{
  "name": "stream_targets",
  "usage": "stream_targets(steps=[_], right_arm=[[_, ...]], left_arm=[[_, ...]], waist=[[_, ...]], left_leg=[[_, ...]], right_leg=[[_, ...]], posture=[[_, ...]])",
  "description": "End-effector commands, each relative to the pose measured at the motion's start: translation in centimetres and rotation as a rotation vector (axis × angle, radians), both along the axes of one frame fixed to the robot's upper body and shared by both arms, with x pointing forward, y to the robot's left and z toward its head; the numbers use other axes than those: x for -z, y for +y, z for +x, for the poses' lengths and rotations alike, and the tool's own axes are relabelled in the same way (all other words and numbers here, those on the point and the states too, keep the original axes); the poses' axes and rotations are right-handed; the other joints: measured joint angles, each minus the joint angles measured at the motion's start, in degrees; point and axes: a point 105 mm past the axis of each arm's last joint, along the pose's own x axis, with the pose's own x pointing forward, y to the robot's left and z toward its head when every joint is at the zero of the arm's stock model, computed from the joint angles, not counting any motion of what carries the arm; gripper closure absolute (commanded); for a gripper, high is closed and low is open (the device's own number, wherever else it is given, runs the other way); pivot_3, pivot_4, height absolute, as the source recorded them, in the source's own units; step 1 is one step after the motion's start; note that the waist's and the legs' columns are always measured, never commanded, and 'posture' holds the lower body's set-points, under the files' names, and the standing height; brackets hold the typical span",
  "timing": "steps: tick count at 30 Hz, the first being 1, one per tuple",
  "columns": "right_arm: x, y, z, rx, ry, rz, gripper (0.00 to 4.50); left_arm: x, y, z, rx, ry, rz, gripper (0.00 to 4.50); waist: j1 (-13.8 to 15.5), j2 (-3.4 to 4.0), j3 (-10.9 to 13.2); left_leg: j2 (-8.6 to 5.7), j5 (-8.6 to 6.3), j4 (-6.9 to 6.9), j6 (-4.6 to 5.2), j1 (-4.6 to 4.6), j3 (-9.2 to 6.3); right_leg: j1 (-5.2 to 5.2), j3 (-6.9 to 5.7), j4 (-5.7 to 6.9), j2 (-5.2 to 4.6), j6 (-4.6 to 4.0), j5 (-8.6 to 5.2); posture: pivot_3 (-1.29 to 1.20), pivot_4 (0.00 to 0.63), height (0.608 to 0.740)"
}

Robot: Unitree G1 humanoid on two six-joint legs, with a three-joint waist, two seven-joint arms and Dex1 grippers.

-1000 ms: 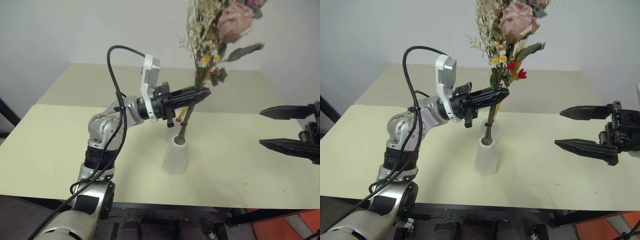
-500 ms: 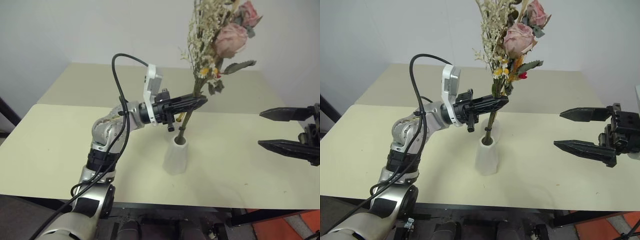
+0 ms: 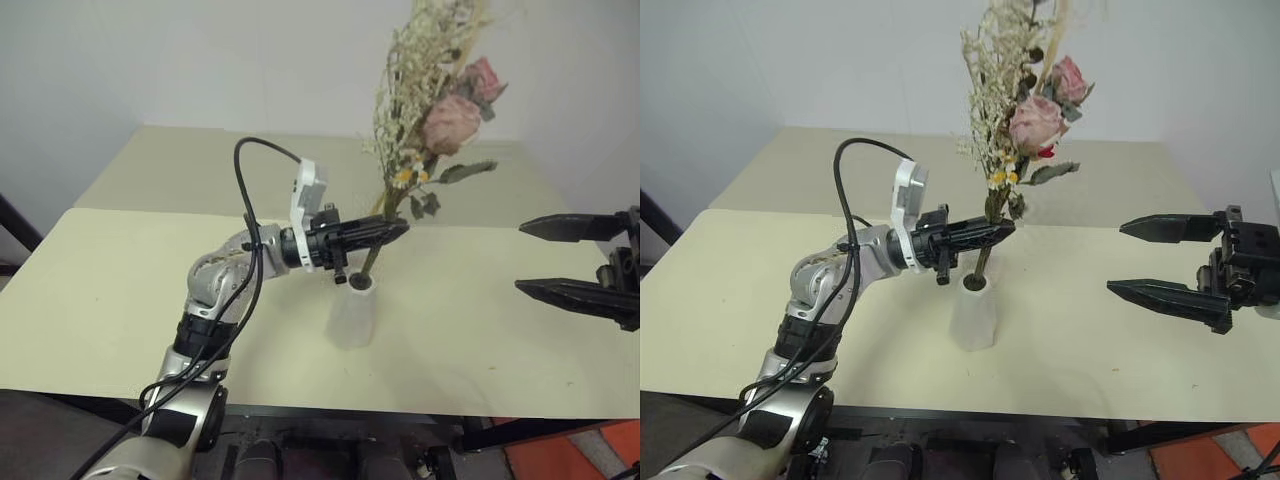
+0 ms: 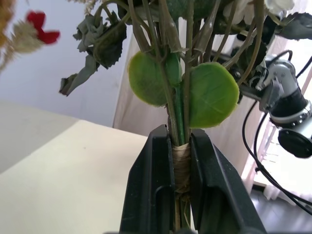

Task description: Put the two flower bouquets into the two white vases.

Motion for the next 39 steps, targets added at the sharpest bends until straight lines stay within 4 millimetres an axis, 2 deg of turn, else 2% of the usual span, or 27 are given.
stream_targets(steps=[1,3,6,14,17,20,24,29,33,39], right_arm=[[-1.0,-0.1,-0.2,0.011,-0.050,0.001,0.00],[-0.9,-0.1,-0.2,0.013,-0.050,0.000,0.00],[-0.9,-0.1,-0.2,0.015,-0.050,-0.004,0.00],[-1.0,-0.5,0.1,0.030,-0.048,-0.020,0.00],[-0.7,-0.5,0.4,0.027,-0.043,-0.028,0.00],[-0.5,-0.6,0.6,0.027,-0.040,-0.034,0.00],[0.1,-0.8,1.2,0.040,-0.034,-0.049,0.00],[0.5,-1.4,1.6,0.057,-0.033,-0.059,0.00],[0.7,-1.8,2.2,0.079,-0.039,-0.058,0.00],[1.0,-1.9,3.0,0.097,-0.049,-0.050,0.00]], left_arm=[[-0.3,-0.1,-0.9,0.030,-0.046,0.008,4.36],[0.0,0.0,-0.9,0.038,-0.034,0.035,3.62],[0.2,0.9,-0.9,0.034,-0.039,0.064,2.75],[1.1,6.2,-1.8,-0.001,-0.021,0.180,0.14],[2.1,8.9,-2.4,-0.048,-0.024,0.257,0.06],[2.5,10.8,-2.2,-0.121,-0.062,0.299,0.06],[1.5,15.5,-2.3,-0.226,-0.120,0.387,0.06],[-0.3,19.2,-3.5,-0.309,-0.146,0.473,0.06],[-1.6,20.7,-4.5,-0.375,-0.162,0.485,0.06],[-3.0,21.0,-5.6,-0.426,-0.208,0.462,0.06]], waist=[[-0.06,0.00,0.00],[-0.06,0.00,0.00],[-0.17,0.00,0.00],[-0.54,0.02,-0.01],[-0.61,0.03,-0.01],[-0.67,0.03,-0.01],[-0.68,0.02,-0.01],[-0.81,0.03,-0.01],[-0.77,0.04,0.00],[-0.87,0.04,0.00]], left_leg=[[0.00,0.00,0.00,0.00,0.00,0.00],[0.00,0.00,-0.01,0.00,-0.01,0.00],[0.01,0.00,-0.01,0.00,0.00,0.00],[0.03,0.00,-0.03,0.00,0.00,0.01],[0.04,0.00,-0.02,0.00,0.01,0.01],[0.06,0.00,-0.04,0.00,0.01,0.03],[0.09,0.00,-0.04,0.00,-0.02,0.03],[0.12,-0.01,-0.09,0.00,-0.02,0.10],[0.16,-0.01,-0.09,0.00,-0.01,0.12],[0.20,-0.01,-0.10,-0.01,-0.01,0.15]], right_leg=[[0.00,0.00,0.00,0.00,0.00,0.00],[-0.01,0.00,0.00,0.00,0.00,0.00],[-0.01,0.00,0.01,0.00,0.00,0.00],[-0.04,0.00,0.01,0.01,-0.01,-0.01],[-0.03,-0.01,0.00,0.00,-0.01,-0.01],[-0.06,-0.01,0.00,0.00,-0.05,-0.03],[-0.12,-0.04,0.00,0.01,-0.24,-0.13],[-0.15,-0.03,-0.01,-0.01,-0.41,-0.23],[-0.15,-0.04,-0.01,-0.01,-0.47,-0.27],[-0.16,-0.07,-0.01,-0.01,-0.49,-0.28]], posture=[[0.00,0.150,0.740],[0.00,0.150,0.740],[0.00,0.150,0.740],[0.00,0.150,0.740],[0.00,0.150,0.740],[0.00,0.150,0.740],[0.00,0.150,0.740],[0.00,0.150,0.740],[0.00,0.150,0.740],[0.00,0.150,0.740]])
